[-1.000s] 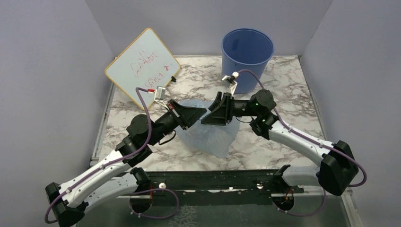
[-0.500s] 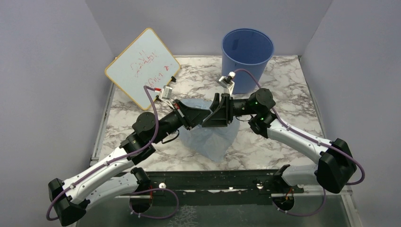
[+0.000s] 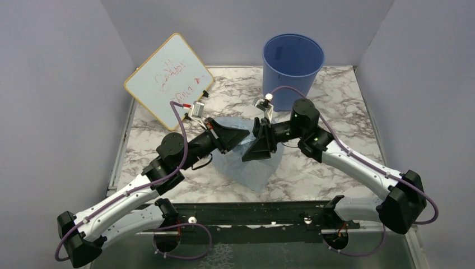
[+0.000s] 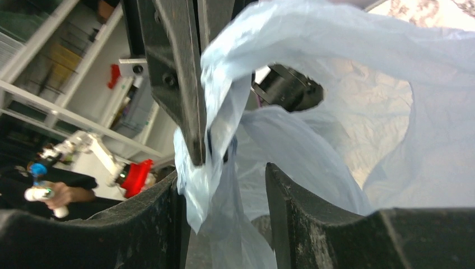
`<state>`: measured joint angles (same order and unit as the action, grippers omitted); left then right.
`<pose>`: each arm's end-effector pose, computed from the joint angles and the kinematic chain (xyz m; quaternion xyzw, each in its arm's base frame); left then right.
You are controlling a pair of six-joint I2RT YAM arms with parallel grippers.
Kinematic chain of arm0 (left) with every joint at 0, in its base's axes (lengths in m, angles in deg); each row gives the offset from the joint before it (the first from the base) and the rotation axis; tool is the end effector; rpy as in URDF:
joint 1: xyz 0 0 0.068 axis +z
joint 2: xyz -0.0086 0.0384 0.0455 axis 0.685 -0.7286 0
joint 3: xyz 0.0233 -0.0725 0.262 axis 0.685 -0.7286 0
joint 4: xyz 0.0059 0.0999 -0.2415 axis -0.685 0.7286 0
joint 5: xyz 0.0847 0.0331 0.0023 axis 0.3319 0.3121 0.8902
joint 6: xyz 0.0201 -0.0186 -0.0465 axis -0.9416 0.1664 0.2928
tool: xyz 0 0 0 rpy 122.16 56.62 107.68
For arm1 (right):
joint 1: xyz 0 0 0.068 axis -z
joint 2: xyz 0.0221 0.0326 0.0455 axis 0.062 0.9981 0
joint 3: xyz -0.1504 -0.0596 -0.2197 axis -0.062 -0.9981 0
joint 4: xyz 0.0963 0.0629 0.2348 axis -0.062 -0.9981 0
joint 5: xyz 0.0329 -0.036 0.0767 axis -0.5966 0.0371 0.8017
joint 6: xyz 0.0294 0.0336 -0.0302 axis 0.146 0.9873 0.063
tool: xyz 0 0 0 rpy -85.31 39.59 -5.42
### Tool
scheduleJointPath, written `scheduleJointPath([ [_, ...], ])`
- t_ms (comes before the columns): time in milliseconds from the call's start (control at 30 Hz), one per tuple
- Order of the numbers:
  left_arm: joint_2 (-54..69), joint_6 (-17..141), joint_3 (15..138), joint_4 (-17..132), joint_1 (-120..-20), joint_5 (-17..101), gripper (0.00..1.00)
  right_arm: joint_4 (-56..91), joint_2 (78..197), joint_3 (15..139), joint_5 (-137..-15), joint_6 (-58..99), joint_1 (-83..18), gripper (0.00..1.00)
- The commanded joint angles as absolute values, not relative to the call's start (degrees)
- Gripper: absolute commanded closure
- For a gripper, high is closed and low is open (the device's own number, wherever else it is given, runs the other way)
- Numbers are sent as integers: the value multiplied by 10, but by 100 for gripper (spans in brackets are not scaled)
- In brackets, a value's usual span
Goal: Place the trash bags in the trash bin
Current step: Unfold the trash bag at the center of the board.
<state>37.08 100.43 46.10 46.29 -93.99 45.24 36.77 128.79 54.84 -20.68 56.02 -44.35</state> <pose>0.1193 -0.1510 0.3649 0.0369 0.6434 -0.6052 0.4673 0.1925 0.2080 0.3408 -0.3616 0.6092 0.6763 0.2020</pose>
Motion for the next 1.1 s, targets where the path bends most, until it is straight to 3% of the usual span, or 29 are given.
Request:
scheduleJointPath([
  [0, 374, 984, 488, 472, -942, 443, 100, 200, 1250, 565, -217, 426, -445, 49],
  [167, 381, 980, 486, 473, -943, 442, 100, 217, 1240, 555, -196, 430, -445, 57],
  [333, 375, 978, 483, 461, -942, 429, 100, 468, 1252, 502, -143, 594, -446, 55],
  [433, 368, 975, 484, 446, -942, 406, 100, 528, 1269, 499, -143, 643, -446, 64],
  [533, 373, 975, 485, 446, -943, 412, 100, 498, 1270, 502, -138, 615, -446, 77],
  [833, 411, 965, 485, 481, -942, 446, 100, 206, 1213, 544, -171, 396, -446, 75],
  [1067, 416, 953, 496, 497, -942, 441, 100, 182, 1202, 540, -181, 375, -446, 70],
])
